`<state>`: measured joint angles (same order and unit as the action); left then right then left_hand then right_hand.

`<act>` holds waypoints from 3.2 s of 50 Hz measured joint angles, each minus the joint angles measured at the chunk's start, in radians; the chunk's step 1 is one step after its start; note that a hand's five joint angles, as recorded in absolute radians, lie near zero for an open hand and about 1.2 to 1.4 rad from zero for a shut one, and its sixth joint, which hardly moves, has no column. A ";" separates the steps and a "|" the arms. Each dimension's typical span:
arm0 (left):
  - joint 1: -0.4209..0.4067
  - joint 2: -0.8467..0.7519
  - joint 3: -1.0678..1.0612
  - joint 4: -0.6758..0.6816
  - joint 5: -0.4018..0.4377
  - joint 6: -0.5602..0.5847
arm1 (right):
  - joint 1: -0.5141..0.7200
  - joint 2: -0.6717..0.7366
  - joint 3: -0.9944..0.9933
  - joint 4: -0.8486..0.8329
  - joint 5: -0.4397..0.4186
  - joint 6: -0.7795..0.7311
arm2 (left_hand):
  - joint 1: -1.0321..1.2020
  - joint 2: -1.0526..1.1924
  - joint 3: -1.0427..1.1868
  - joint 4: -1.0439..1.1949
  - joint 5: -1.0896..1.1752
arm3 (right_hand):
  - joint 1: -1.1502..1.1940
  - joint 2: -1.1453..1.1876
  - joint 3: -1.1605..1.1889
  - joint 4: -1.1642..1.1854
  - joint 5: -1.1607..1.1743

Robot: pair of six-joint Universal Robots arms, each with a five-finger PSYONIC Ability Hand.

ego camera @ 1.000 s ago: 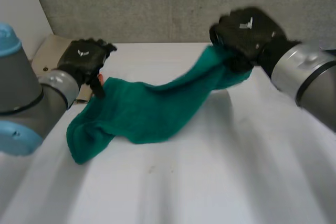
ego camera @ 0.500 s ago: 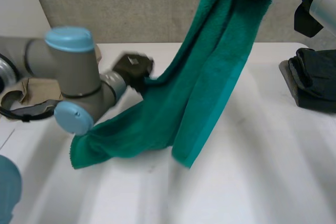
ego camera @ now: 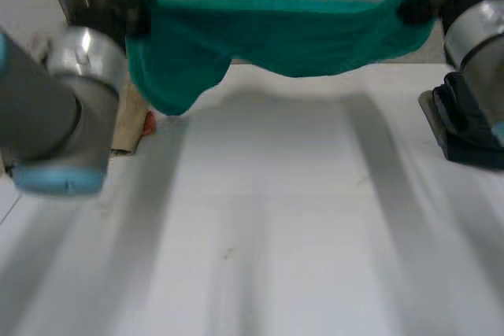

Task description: Fold the laundry.

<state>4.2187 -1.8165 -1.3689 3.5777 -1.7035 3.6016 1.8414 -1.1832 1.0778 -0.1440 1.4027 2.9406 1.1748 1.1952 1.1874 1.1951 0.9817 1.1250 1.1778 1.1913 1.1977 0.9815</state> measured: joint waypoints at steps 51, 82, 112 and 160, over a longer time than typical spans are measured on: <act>0.296 -0.159 -0.447 -0.249 0.464 -0.008 | -0.100 0.166 0.414 0.004 -0.054 -0.158 | -0.768 -0.784 -0.775 -0.779 -0.738 | 0.000 0.000 0.000 0.000 0.000; 0.164 -0.070 -0.408 -0.261 0.190 -0.028 | -0.122 0.053 0.415 0.274 -0.070 -0.320 | -0.017 -0.002 -0.003 -0.004 -0.003 | 0.000 0.000 0.000 0.000 0.000; 0.107 -0.135 0.231 -0.120 0.145 0.216 | -0.108 -0.012 0.083 0.079 0.031 -0.204 | -0.017 0.001 0.001 0.001 0.017 | 0.000 0.000 0.000 0.000 0.013; 0.216 -0.401 -0.322 0.255 0.249 0.195 | -0.195 0.212 0.335 0.056 -0.087 -0.216 | -0.487 -0.509 -0.500 -0.511 -0.472 | 0.000 0.000 -0.002 -0.002 0.020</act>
<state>4.4344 -2.2179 -1.6904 3.8332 -1.4548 3.7968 1.6463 -0.9708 1.4131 -0.0881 1.3155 2.7242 0.6882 0.6862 0.6870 0.6845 0.5101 1.1250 1.1777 1.1897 1.1961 1.0010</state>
